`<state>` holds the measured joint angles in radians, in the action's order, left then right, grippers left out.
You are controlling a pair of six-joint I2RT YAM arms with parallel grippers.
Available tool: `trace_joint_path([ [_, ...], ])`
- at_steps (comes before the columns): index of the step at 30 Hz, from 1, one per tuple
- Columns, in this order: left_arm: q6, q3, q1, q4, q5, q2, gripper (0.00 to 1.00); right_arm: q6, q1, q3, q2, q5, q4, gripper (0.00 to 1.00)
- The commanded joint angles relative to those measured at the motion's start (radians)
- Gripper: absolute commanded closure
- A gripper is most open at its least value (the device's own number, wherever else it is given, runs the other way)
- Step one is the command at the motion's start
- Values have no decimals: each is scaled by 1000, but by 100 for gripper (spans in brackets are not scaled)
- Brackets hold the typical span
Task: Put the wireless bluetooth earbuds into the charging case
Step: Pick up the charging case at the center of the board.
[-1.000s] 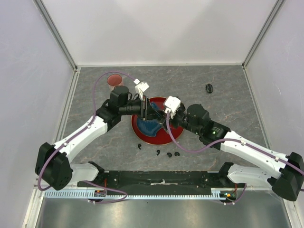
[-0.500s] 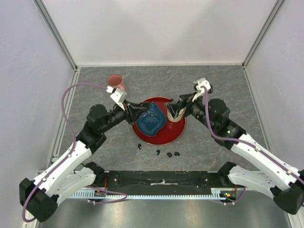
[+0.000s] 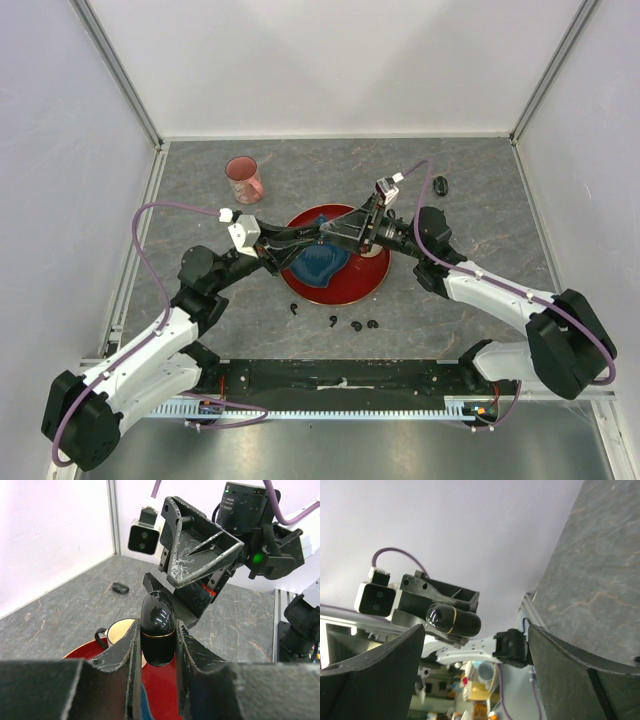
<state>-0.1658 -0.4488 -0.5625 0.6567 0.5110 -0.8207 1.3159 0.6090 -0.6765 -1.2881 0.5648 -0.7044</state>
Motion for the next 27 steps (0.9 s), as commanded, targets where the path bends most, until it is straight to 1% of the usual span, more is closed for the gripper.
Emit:
trace_joint_path([
  [1,28,-19,1,121,46,-26,98,138,34,-40,-17,83,-190,9],
  [5,29,-16,1,121,49,-31,98,201,57,-38,-63,89,-262,9],
  [6,29,-16,1,123,50,-31,98,238,60,-35,-74,90,-317,9],
  [8,26,-14,1,123,55,-32,98,285,67,-21,-114,89,-380,12],
  [9,26,-13,1,126,57,-31,98,333,70,-15,-143,84,-445,13],
  [11,23,-8,1,132,64,-28,98,368,78,-5,-169,80,-533,16],
  [14,22,-10,1,129,80,-26,98,410,90,2,-200,60,-595,20],
  [16,20,-8,1,129,89,-24,98,416,100,0,-211,49,-604,22],
  [21,31,4,1,115,78,-9,98,410,104,-1,-198,43,-578,31],
  [27,57,2,1,81,67,3,98,353,106,2,-157,40,-442,44],
])
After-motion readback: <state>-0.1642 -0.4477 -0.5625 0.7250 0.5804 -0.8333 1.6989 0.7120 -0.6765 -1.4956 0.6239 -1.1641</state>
